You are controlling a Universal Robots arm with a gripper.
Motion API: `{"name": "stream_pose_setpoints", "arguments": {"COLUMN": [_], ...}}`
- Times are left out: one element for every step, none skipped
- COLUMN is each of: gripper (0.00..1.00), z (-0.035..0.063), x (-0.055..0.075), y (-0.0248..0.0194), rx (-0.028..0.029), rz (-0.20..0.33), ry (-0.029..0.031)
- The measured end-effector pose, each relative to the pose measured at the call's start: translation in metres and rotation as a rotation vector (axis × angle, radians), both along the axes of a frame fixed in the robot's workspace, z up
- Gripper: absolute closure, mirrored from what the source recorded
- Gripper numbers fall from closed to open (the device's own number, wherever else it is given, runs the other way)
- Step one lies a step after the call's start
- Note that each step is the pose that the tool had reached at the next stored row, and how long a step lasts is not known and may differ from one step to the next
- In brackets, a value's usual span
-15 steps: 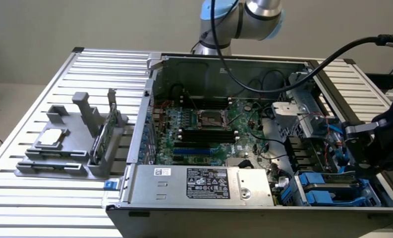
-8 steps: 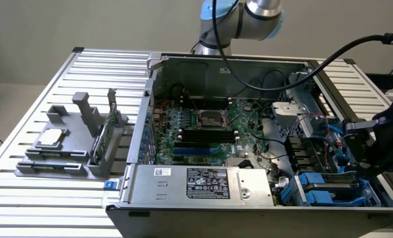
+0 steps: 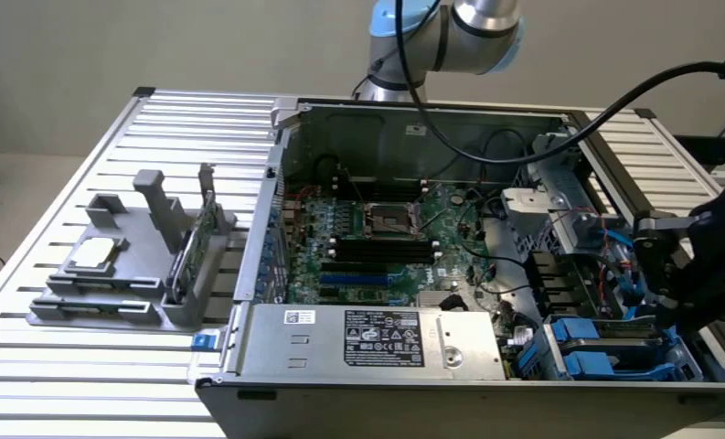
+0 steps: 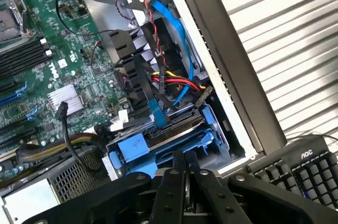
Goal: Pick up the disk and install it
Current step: 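Insert the first disk wire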
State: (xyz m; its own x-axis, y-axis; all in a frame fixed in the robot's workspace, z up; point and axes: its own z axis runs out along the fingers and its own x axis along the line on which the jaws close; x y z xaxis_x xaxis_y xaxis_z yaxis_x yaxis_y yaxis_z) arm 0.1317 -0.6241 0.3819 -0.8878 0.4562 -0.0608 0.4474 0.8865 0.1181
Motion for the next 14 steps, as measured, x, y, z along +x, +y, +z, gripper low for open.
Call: {"name": "stream_pose_setpoints", "arguments": {"gripper": [0.76,0.76,0.69,0.69,0.69,0.69,0.69,0.69,0.69,0.69,0.69,0.69,0.69,0.69], "z": [0.0,0.0,0.0,0.0,0.0,0.0,0.0,0.0,0.0,0.0,0.0,-0.0001,-0.0003,-0.0008], "x": [0.0,0.0,0.0,0.0,0.0,0.0,0.0,0.0,0.0,0.0,0.0,0.0,0.0,0.0], "y": [0.0,0.0,0.0,0.0,0.0,0.0,0.0,0.0,0.0,0.0,0.0,0.0,0.0,0.0], "rx": [0.0004,0.001,0.0014,0.0018,0.0022,0.0024,0.0026,0.0029,0.0032,0.0034,0.0037,0.0038,0.0037,0.0038], "rz": [-0.015,-0.031,-0.046,-0.061,-0.076,-0.092,-0.108,-0.123,-0.14,-0.156,-0.171,-0.188,-0.204,-0.22], "ry": [0.0001,0.0001,0.0001,0.0002,0.0002,0.0002,0.0002,0.0003,0.0003,0.0003,0.0003,0.0003,0.0003,0.0003]}}
